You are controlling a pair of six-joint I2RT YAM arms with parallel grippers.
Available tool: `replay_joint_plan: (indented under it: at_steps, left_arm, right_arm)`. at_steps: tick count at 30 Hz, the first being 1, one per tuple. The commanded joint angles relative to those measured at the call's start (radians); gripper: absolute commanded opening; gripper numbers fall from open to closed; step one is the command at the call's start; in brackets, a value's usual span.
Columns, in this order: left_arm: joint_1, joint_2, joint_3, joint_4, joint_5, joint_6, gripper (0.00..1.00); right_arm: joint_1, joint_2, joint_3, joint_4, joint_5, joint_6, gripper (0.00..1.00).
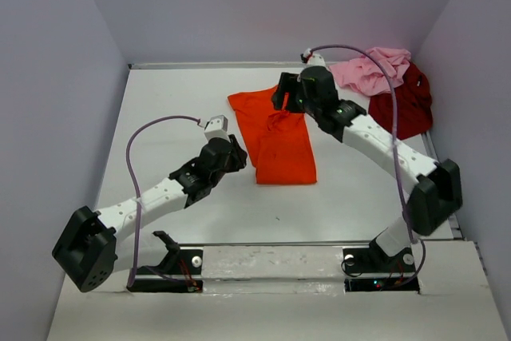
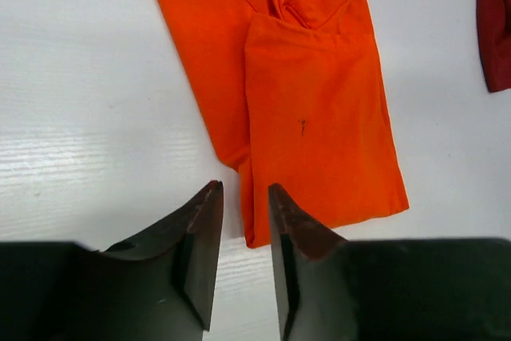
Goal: Fold and stack the t-shirts
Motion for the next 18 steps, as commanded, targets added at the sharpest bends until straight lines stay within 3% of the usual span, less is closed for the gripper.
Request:
replay_joint_plan:
  at_steps: [1,2,3,7,11,18]
  left_arm:
    - [-0.005,0.044,0.007,0.026,0.024,-0.020,0.53]
    - [-0.006,0.067,0.008,0.026,0.038,-0.029,0.77]
    - [-0.006,0.079,0.007,0.028,0.047,-0.032,0.85]
    - [-0.010,0.147,-0.013,0.058,0.087,-0.054,0.87]
    - [-0.026,0.214,-0.039,0.112,0.127,-0.087,0.87]
    - [-0.072,0.250,-0.050,0.153,0.142,-0.121,0.84]
  right_arm:
    - [-0.004,-0.167,-0.231,0.011,0.041,0.032,0.73]
    - [-0.004,-0.237,-0.286,0.026,0.044,0.043,0.74]
    - [-0.004,-0.268,-0.340,0.029,0.047,0.050,0.74]
    - [-0.004,-0.412,-0.634,0.034,0.050,0.115,0.74]
    - [0.005,-0.533,-0.822,0.068,-0.003,0.231,0.73]
    - [0.005,-0.604,-0.916,0.066,0.033,0.264,0.73]
